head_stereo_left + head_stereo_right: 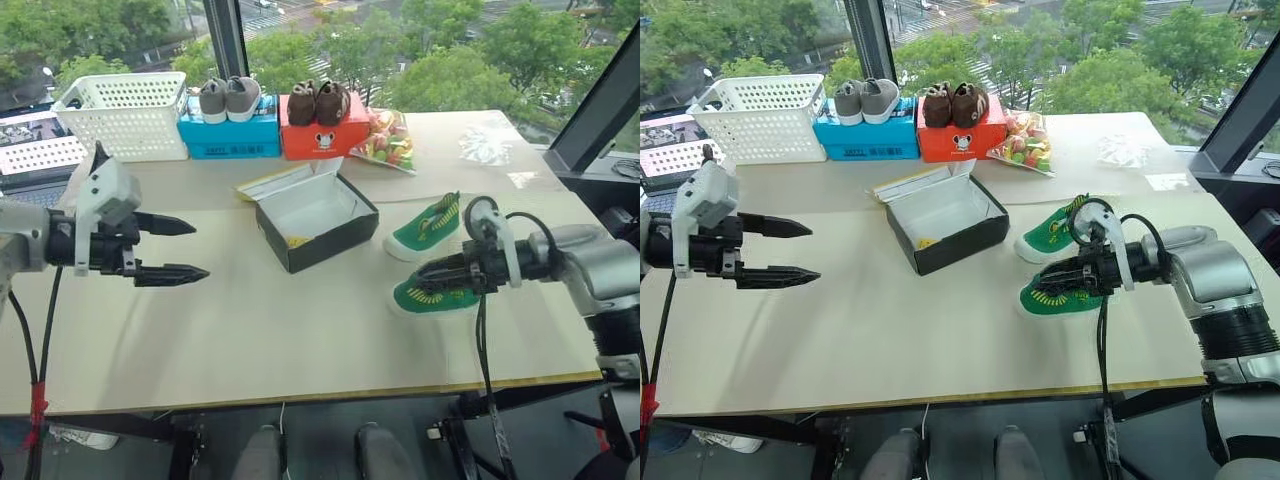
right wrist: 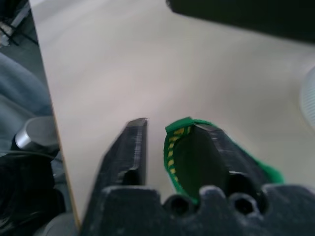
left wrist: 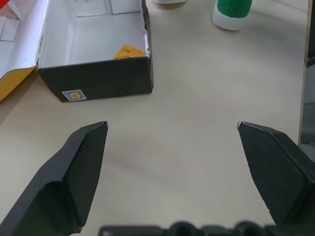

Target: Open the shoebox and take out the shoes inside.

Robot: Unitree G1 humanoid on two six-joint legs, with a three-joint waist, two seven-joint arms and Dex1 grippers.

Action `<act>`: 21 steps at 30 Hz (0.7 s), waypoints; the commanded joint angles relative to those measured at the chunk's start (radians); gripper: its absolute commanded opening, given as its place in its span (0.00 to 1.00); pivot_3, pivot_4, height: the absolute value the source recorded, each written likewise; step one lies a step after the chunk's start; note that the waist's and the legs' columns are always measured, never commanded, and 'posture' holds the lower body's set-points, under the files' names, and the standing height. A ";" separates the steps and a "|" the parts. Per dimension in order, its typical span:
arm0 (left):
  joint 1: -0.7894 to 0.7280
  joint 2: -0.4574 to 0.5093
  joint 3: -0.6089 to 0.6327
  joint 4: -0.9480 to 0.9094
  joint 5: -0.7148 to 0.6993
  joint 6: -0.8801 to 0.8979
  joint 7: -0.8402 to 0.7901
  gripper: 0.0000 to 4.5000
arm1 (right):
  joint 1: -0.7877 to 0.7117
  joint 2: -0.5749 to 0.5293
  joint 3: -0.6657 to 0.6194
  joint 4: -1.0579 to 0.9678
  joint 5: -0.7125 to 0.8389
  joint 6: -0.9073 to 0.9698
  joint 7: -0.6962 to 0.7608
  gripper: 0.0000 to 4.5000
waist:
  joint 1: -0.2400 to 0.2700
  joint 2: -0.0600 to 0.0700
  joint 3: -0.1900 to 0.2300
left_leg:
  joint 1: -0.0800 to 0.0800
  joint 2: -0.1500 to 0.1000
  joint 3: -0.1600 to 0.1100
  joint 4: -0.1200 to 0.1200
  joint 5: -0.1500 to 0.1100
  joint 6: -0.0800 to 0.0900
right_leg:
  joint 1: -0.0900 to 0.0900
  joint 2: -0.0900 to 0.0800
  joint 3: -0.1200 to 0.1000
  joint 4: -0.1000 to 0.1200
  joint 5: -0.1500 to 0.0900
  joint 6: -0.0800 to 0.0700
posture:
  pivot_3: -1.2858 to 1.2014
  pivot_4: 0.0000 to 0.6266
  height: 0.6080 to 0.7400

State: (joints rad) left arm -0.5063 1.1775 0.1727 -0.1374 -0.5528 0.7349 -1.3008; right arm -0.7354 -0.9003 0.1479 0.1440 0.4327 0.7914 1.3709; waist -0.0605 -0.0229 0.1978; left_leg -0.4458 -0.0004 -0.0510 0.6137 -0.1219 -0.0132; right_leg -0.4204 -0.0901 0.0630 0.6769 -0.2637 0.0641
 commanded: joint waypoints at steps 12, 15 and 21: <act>0.238 -0.346 0.418 -0.096 -0.196 0.042 0.348 1.00 | -0.008 -0.044 -0.292 -0.394 0.427 0.345 -0.068 1.00 | 0.002 -0.004 -0.002 | 0.002 0.003 0.000 -0.002 0.000 0.000 | 0.002 0.001 0.000 -0.001 0.003 -0.004 | 0.52 0.24 1.00; 0.282 -0.488 0.469 -0.150 -0.210 0.029 0.515 1.00 | 0.105 0.030 -0.338 -0.488 0.504 0.400 -0.190 1.00 | 0.015 -0.010 -0.006 | 0.007 0.003 0.000 -0.001 0.000 0.000 | 0.009 0.002 0.000 -0.005 0.006 -0.006 | 0.52 0.24 1.00; 0.537 -0.767 0.358 -0.416 -0.110 -0.091 0.754 1.00 | 0.392 0.248 -0.560 -0.559 0.595 0.416 -0.530 1.00 | 0.039 -0.018 -0.011 | 0.007 0.001 0.000 0.000 -0.001 0.000 | 0.018 -0.001 0.000 -0.022 0.014 -0.001 | 0.52 0.24 1.00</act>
State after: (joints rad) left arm -0.0047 0.4523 0.5590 -0.4470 -0.6871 0.7130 -0.6127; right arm -0.3946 -0.6623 -0.2867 -0.3657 0.9482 1.1969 0.9166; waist -0.0216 -0.0405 0.1870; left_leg -0.4391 0.0005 -0.0507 0.6143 -0.1231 -0.0135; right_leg -0.4019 -0.0919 0.0627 0.6536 -0.2497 0.0639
